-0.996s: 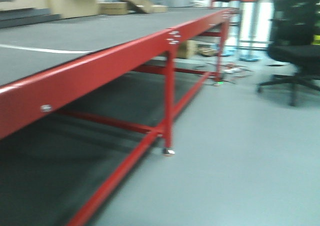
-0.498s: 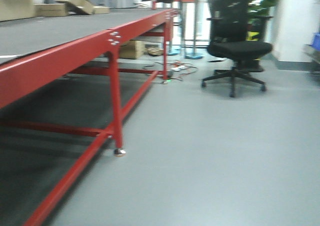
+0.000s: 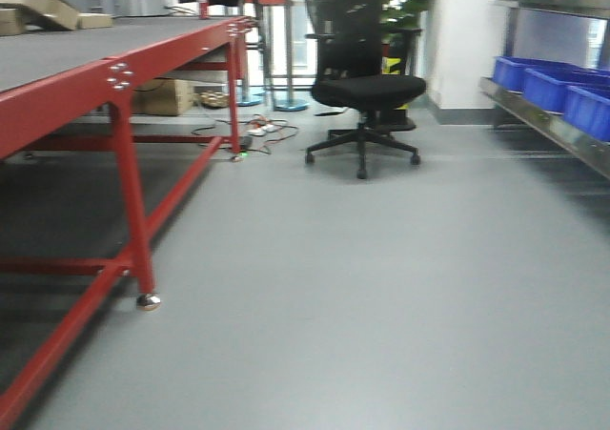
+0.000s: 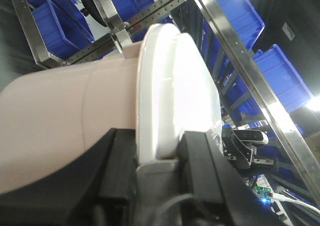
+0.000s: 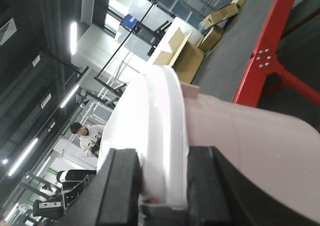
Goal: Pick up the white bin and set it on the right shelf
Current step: 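Hold the bin raised while the base turns away from the table, then carry the bin with both grippers while driving to the steel shelving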
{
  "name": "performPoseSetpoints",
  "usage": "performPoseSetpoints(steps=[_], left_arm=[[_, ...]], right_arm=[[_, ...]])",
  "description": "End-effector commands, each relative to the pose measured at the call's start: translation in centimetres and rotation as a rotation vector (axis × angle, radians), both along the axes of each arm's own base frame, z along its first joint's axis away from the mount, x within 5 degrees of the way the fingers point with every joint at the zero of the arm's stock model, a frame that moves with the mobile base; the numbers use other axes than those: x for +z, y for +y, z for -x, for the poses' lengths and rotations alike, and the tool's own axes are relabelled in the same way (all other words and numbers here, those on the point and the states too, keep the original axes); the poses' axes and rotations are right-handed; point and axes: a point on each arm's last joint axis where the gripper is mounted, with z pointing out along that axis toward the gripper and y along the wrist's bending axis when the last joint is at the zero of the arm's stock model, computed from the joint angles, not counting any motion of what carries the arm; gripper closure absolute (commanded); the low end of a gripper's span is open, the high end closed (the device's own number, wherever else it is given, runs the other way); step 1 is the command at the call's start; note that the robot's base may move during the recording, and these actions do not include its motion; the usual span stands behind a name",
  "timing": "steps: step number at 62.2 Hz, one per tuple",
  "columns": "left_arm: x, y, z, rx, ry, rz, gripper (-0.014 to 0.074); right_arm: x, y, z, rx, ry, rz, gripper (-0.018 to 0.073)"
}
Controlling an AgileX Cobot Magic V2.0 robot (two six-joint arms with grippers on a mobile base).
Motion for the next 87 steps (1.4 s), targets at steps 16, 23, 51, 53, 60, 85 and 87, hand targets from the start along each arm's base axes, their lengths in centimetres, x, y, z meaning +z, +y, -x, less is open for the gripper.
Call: performPoseSetpoints(steps=[16, 23, 51, 53, 60, 85, 87], left_arm=[[3.18, -1.46, 3.63, -0.201, -0.109, 0.063, 0.0722], [3.18, -1.46, 3.63, -0.201, -0.109, 0.063, 0.0722], [3.18, -1.46, 3.63, -0.201, -0.109, 0.063, 0.0722], [3.18, -1.46, 3.63, -0.201, -0.109, 0.063, 0.0722], [3.18, -1.46, 3.63, -0.201, -0.109, 0.063, 0.0722], [3.18, -1.46, 3.63, -0.201, -0.109, 0.063, 0.0722], [3.18, -1.46, 3.63, -0.201, -0.109, 0.063, 0.0722]], right_arm=[[3.79, 1.37, 2.63, 0.15, -0.146, -0.133, 0.0503], [3.79, 1.37, 2.63, 0.15, -0.146, -0.133, 0.0503], [3.79, 1.37, 2.63, 0.15, -0.146, -0.133, 0.0503], [3.79, 1.37, 2.63, 0.15, -0.146, -0.133, 0.0503], [3.79, 1.37, 2.63, 0.15, -0.146, -0.133, 0.0503], [3.78, 1.34, 2.59, 0.144, -0.145, -0.133, 0.0503], [3.78, 1.34, 2.59, 0.144, -0.145, -0.133, 0.0503]])
